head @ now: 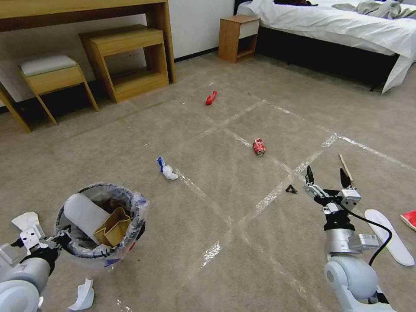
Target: Pick up the trash bin and place the garbage on the floor into it.
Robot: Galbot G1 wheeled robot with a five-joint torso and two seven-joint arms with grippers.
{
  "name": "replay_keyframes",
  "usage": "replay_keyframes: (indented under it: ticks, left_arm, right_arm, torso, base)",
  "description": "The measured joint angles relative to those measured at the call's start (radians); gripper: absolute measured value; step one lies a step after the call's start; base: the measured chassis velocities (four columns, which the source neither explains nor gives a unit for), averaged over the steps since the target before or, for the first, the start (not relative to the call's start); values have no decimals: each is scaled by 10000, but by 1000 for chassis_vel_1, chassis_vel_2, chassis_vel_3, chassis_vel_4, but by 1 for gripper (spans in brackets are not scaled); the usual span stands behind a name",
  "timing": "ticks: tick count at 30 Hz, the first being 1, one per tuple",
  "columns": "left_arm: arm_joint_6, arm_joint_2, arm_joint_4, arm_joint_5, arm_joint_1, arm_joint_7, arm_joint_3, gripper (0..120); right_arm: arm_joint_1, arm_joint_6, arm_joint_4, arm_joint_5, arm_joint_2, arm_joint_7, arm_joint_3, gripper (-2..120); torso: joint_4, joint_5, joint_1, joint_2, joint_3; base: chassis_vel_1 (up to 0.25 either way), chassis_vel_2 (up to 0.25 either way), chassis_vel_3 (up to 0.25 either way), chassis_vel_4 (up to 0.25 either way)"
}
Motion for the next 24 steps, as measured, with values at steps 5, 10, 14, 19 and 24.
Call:
replay_keyframes:
  ticks: [5,10,14,19,24]
  left_arm:
    - [0,-27,-23,0,1,0,5,1]
    - [0,-60,-35,9,21,0,27,1]
    - [0,-88,-72,12,34,0,34,1]
    - [0,-93,-138,11,63,0,29,1]
    - [-1,-97,-139,8,72,0,23,1]
  right_arm:
    - [-38,-8,0,-46,21,-10,16,100]
    - [-79,-15,21,-89,69,-23,8,100]
    - [-100,-5,28,-91,66,-54,34,100]
    - [-141,15,66,-90,73,-72,59,100]
    - [-156,30,65,-111,95,-93,55,100]
  torso:
    - [0,0,0,0,0]
    - [0,1,0,0,0]
    - [0,0,0,0,0]
    - [-1,1,0,0,0]
    - [-1,1,0,0,0]
  base:
    - [0,0,0,0]
    - [0,0,0,0]
    - [0,0,0,0]
    - [0,0,0,0]
    - [-10,14,20,-12]
